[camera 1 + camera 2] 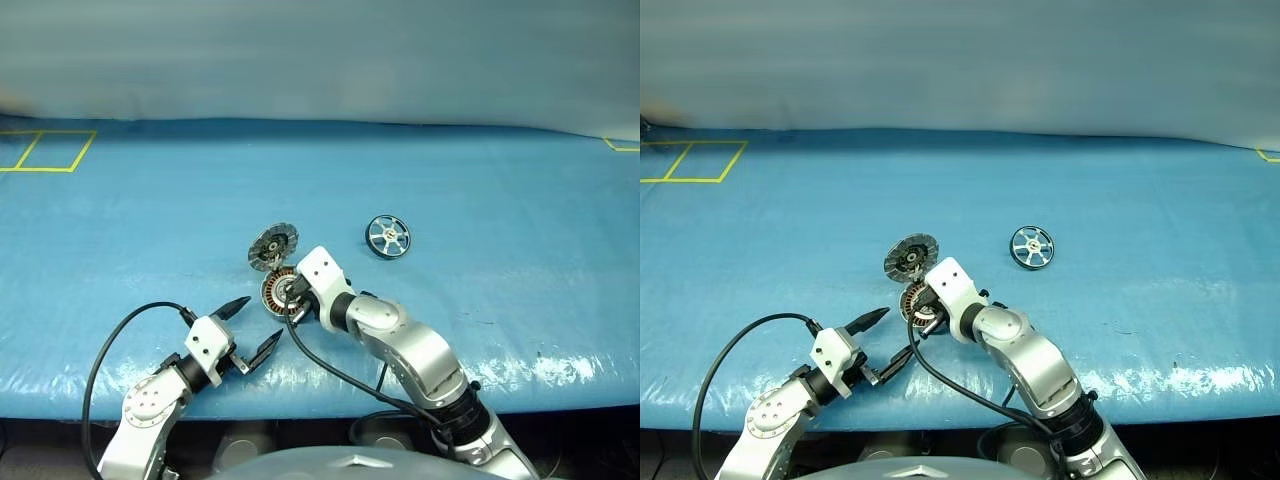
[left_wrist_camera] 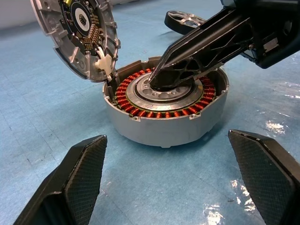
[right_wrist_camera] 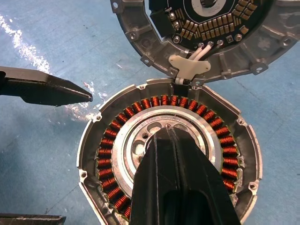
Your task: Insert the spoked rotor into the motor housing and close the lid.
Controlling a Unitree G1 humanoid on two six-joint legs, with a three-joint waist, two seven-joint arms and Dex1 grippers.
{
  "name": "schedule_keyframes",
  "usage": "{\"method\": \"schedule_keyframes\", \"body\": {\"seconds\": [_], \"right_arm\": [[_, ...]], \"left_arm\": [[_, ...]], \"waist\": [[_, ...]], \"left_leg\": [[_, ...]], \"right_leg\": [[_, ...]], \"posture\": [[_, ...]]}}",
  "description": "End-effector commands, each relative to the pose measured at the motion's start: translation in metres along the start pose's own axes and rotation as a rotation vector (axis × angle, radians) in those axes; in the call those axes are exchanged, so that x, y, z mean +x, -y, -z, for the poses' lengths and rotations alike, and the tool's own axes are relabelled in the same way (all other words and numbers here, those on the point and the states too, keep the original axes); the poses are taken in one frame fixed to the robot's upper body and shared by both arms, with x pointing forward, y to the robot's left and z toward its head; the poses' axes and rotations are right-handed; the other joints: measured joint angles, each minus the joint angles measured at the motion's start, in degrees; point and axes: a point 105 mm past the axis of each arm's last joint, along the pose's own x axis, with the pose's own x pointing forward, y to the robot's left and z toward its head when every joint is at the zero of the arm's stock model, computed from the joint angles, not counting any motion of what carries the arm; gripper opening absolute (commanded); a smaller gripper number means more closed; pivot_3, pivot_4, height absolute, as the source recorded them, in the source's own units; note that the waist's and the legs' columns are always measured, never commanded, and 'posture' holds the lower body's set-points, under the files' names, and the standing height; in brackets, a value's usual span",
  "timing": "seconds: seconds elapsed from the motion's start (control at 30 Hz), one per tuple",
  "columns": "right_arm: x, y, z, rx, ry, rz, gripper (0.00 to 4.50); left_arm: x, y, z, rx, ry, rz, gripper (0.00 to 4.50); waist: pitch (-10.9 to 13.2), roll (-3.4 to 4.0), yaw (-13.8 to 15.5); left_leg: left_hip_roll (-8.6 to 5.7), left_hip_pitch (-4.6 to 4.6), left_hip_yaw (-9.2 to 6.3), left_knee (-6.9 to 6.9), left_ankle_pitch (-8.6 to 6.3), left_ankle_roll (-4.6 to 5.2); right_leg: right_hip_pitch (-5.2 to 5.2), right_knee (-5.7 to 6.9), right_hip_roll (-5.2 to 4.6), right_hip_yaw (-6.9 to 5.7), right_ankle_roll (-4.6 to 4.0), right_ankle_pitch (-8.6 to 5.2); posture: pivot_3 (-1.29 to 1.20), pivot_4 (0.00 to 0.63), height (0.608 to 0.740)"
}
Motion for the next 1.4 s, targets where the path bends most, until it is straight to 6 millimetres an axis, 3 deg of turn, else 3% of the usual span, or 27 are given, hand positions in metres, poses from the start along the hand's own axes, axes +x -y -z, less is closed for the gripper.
{"method": "schedule_keyframes", "body": {"seconds": [0.03, 0.1, 0.2, 0.27, 0.4, 0.67, 0.77, 1.17, 1.4], "right_arm": [[-0.014, -0.003, -0.03, -0.018, 0.093, -0.031, 0.01], [-0.023, -0.007, -0.044, 0.005, 0.155, -0.084, 0.01], [-0.04, 0.003, -0.064, 0.02, 0.227, -0.096, 0.01], [-0.051, 0.018, -0.069, -0.013, 0.233, -0.065, 0.01], [-0.068, 0.067, -0.058, -0.062, 0.144, 0.104, 0.01], [-0.083, 0.125, -0.03, -0.025, 0.033, 0.344, 2.53], [-0.083, 0.133, -0.02, 0.026, 0.016, 0.376, 3.49], [-0.087, 0.165, -0.015, 0.081, 0.023, 0.462, 3.49], [-0.085, 0.176, -0.01, 0.029, -0.015, 0.45, 3.49]], "left_arm": [[0.002, 0.002, -0.005, 0.013, 0.02, 0.006, 4.5], [0.002, 0.001, -0.006, 0.014, 0.021, 0.007, 4.5], [0.002, 0.001, -0.006, 0.014, 0.023, 0.007, 4.5], [0.003, 0.002, -0.006, 0.013, 0.024, 0.009, 4.5], [0.004, 0.002, -0.006, 0.011, 0.025, 0.015, 4.5], [0.005, 0.003, -0.006, 0.006, 0.031, 0.013, 4.5], [0.005, 0.003, -0.006, 0.006, 0.028, 0.01, 4.5], [0.005, 0.001, -0.007, 0.014, 0.03, 0.0, 4.5], [0.006, 0.001, -0.008, 0.013, 0.034, -0.006, 4.5]], "waist": [[0.0, 0.0, 0.0], [0.0, 0.0, 0.0], [0.0, 0.02, 0.0], [0.0, 0.03, 0.0], [0.0, 0.01, 0.4], [0.0, 0.02, 0.2], [0.0, 0.01, 0.3], [0.1, 0.04, 0.3], [0.1, 0.05, 0.3]], "left_leg": [[0.0, 0.0, 0.0, 0.0, 0.0, 0.0], [0.0, 0.0, -0.01, -0.02, 0.0, 0.0], [0.0, -0.01, -0.01, -0.03, 0.0, 0.0], [0.0, -0.02, -0.01, -0.01, 0.0, 0.0], [-0.05, -0.02, -0.01, 0.03, -0.01, 0.01], [0.01, -0.08, 0.2, -0.07, -0.01, 0.02], [0.0, -0.1, 0.21, -0.05, -0.02, 0.03], [-0.02, -0.11, 0.26, -0.02, -0.03, 0.05], [-0.02, -0.11, 0.29, -0.02, -0.03, 0.06]], "right_leg": [[0.0, 0.0, 0.0, 0.0, 0.0, 0.0], [-0.01, 0.0, 0.0, 0.0, 0.0, 0.0], [0.0, 0.0, 0.0, -0.01, 0.02, 0.01], [0.0, -0.01, 0.0, -0.01, 0.02, 0.01], [0.01, -0.08, -0.06, -0.07, 0.01, 0.01], [-0.03, -0.05, -0.02, -0.03, 0.21, 0.12], [-0.01, -0.06, -0.04, -0.03, 0.21, 0.13], [-0.01, -0.07, -0.03, 0.0, 0.24, 0.14], [0.0, -0.07, -0.03, 0.0, 0.23, 0.14]], "posture": [[0.0, 0.15, 0.74], [0.0, 0.15, 0.74], [0.0, 0.15, 0.74], [0.0, 0.15, 0.74], [0.0, 0.15, 0.74], [0.0, 0.15, 0.74], [0.0, 0.15, 0.74], [0.0, 0.15, 0.74], [0.0, 0.15, 0.74]]}}
